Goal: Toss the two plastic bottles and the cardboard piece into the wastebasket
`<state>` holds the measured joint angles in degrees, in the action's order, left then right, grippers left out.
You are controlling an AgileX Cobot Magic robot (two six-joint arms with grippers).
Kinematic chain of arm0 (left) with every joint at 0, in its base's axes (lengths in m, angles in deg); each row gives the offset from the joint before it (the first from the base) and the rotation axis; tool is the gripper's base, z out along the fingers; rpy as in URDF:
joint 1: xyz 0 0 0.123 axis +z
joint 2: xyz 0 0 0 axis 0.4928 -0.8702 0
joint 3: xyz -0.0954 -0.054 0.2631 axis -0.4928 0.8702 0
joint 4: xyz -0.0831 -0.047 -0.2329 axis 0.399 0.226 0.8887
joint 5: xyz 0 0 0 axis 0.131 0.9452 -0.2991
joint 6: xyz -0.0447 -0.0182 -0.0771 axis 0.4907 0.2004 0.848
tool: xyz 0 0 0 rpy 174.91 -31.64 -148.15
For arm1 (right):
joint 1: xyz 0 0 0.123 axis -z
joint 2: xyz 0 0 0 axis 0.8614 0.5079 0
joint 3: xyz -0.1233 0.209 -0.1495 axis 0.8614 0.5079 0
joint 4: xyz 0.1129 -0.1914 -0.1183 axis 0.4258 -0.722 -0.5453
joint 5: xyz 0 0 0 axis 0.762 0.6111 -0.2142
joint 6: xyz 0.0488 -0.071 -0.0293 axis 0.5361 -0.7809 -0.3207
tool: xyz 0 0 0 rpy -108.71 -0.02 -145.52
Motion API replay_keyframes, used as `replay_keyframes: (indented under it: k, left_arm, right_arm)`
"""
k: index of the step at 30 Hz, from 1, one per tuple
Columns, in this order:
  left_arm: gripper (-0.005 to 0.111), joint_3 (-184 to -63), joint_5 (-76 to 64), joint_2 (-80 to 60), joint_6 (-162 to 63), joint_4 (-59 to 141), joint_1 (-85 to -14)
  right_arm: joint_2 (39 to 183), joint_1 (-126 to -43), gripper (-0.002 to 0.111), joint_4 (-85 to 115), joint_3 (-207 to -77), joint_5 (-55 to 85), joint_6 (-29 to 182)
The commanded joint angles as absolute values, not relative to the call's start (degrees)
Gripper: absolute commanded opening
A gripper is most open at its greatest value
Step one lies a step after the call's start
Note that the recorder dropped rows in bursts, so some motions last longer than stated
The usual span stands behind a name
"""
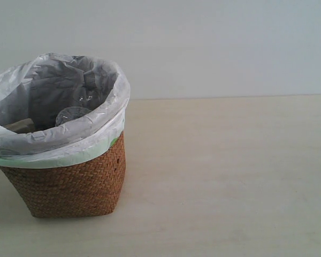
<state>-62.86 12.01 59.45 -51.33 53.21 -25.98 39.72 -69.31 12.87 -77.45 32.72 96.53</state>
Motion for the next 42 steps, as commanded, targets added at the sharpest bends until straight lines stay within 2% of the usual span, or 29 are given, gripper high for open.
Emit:
replay_keyframes:
  k: [1,29,38,42]
  left_arm:
    - [0.006,-62.7,11.9,59.6,-50.8,53.1,-25.8]
    - [0.006,-62.7,11.9,59.6,-50.8,53.1,-25.8]
    - [0.006,-62.7,11.9,59.6,-50.8,53.1,-25.8]
    - [0.006,-62.7,11.9,59.6,-50.8,53.1,-25.8]
  right_arm:
    - [39.4,-69.3,0.001,15.6,-77.5,32.6,96.3]
    - [39.4,-69.3,0.001,15.7,-77.5,33.3,95.0]
    - [39.4,-69.3,0.001,15.7,-77.5,33.3,64.3]
    - [39.4,-69.3,0.001,15.7,-77.5,33.3,62.0]
